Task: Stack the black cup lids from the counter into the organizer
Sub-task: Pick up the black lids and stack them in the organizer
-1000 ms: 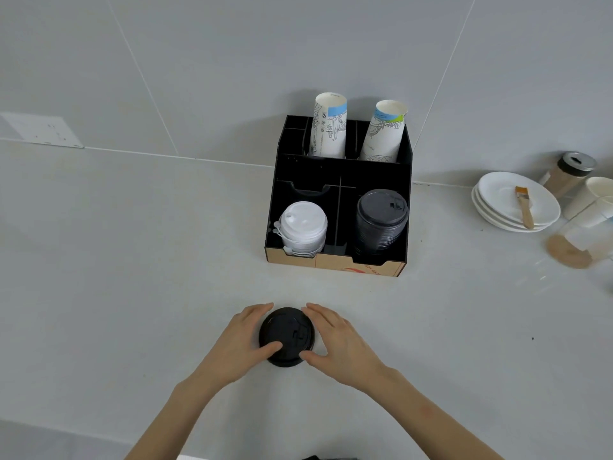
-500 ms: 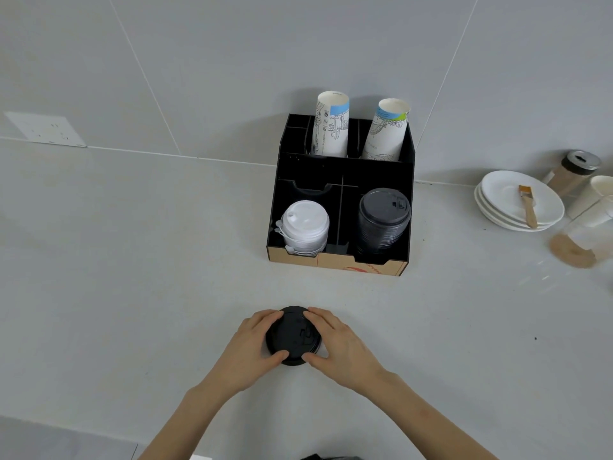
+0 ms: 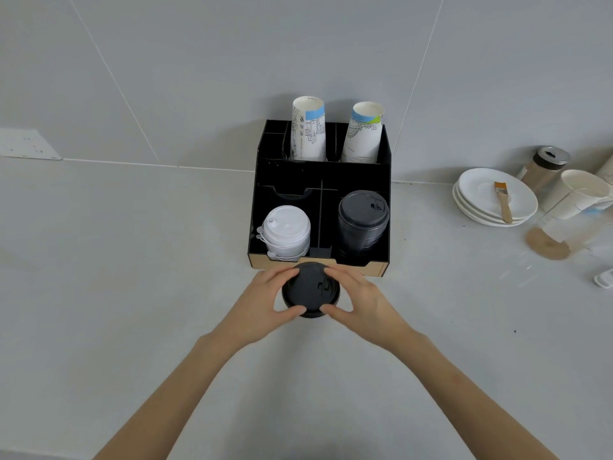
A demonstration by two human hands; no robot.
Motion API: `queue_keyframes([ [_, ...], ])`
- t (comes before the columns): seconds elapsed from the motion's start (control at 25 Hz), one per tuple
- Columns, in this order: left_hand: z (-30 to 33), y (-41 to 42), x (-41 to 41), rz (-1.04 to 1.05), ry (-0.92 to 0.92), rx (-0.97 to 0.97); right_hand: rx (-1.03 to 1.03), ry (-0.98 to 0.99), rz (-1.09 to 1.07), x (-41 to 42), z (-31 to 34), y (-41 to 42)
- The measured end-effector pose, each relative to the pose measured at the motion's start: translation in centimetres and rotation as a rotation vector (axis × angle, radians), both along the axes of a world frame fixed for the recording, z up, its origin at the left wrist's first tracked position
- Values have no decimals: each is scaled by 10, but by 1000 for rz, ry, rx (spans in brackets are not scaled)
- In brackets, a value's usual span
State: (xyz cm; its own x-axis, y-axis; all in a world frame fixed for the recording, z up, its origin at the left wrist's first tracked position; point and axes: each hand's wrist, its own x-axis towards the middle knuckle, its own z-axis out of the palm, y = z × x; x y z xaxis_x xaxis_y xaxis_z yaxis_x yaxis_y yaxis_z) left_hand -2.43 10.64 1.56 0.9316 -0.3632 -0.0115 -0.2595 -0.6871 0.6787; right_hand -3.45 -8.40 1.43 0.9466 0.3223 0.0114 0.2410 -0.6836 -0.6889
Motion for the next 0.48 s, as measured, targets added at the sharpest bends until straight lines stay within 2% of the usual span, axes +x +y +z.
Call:
queue_keyframes([
  [0.48, 38, -60, 66, -3, -114, -20, -20, -127, -133, 52, 44, -57],
])
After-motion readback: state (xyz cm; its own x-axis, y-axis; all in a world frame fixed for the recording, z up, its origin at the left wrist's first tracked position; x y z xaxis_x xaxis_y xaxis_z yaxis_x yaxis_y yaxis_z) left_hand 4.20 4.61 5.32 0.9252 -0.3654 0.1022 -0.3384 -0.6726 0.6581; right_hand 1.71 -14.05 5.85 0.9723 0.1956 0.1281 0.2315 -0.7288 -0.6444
